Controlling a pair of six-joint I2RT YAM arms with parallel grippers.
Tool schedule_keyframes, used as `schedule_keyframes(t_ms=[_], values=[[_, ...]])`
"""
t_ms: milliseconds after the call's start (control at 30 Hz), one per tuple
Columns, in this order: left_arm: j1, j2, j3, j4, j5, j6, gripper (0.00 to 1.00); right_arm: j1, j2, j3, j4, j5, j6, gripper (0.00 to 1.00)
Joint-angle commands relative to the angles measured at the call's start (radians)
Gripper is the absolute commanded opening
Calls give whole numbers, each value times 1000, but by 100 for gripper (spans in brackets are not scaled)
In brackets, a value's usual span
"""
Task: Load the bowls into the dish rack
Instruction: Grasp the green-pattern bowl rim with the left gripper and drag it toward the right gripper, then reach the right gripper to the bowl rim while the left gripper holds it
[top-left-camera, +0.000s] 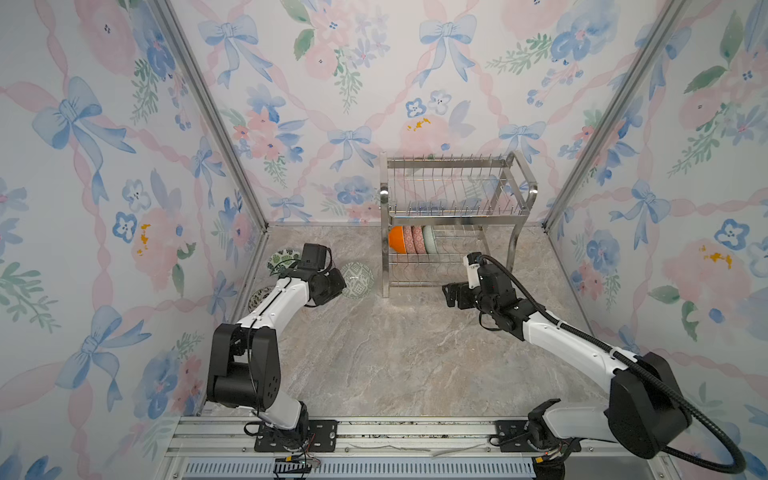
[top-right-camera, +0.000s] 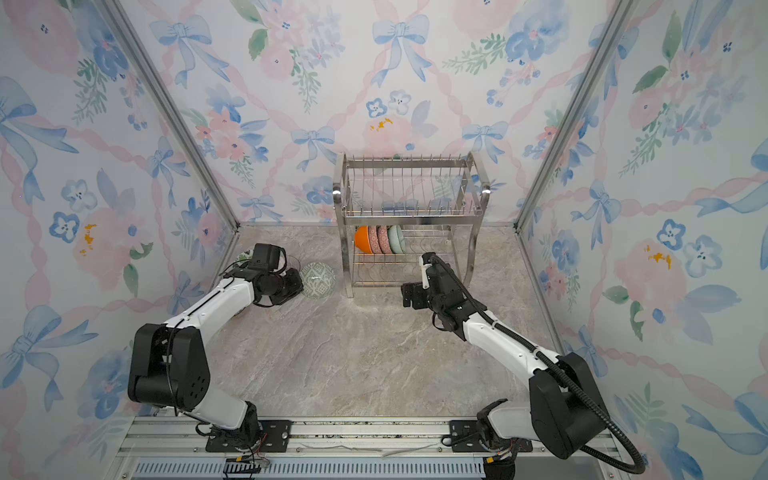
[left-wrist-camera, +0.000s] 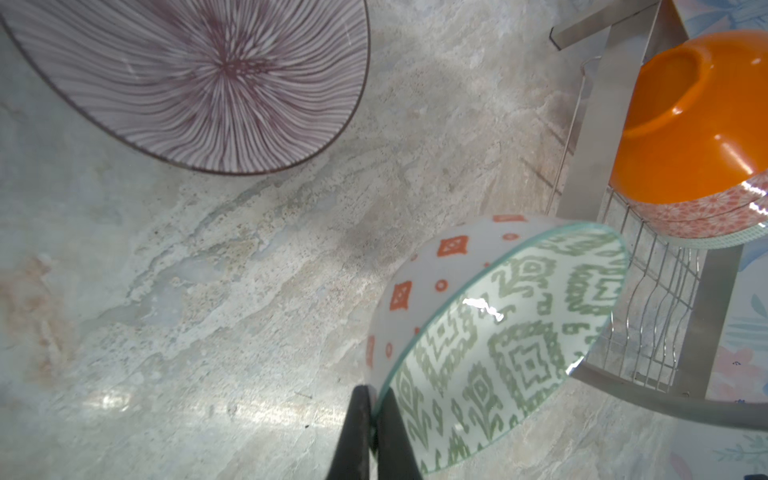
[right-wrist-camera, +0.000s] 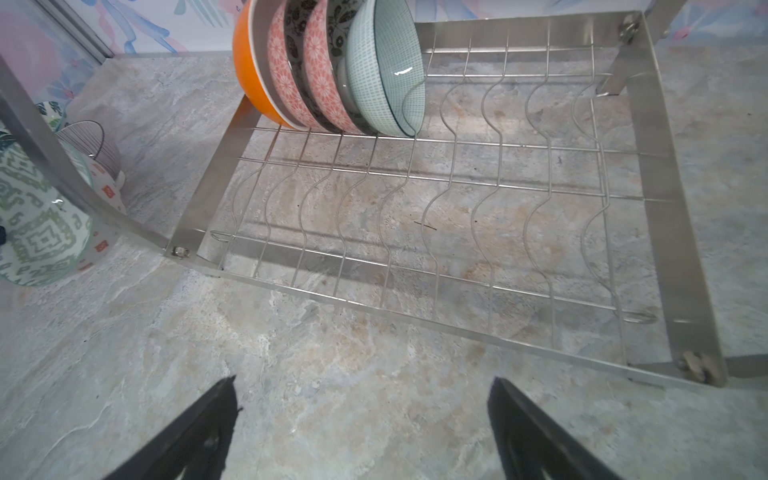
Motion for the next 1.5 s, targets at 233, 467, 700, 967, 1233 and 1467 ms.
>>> schedule_keyframes(t_ms=[233,467,700,967,1233,1467], values=[[11,-119,-95,-38,60,71,0,108,-101,-57,92,-8,-61,97],[-20,-166,-186,-38,86,60,0,144,-59,-30,76,10,-61,97],[-151,-195,-213,-39,52,57,0,154,-41,-24,73,6,-55,96],[-319,-112,-167,-38,12,42,0,155,-65,-50,76,12,-79,97],[-458,36,-21,-38,2,48,0,154,-89,-76,63,40,-77,97],[-532,111,52,-38,9,37,0,150,-120,-111,54,67,-83,96]])
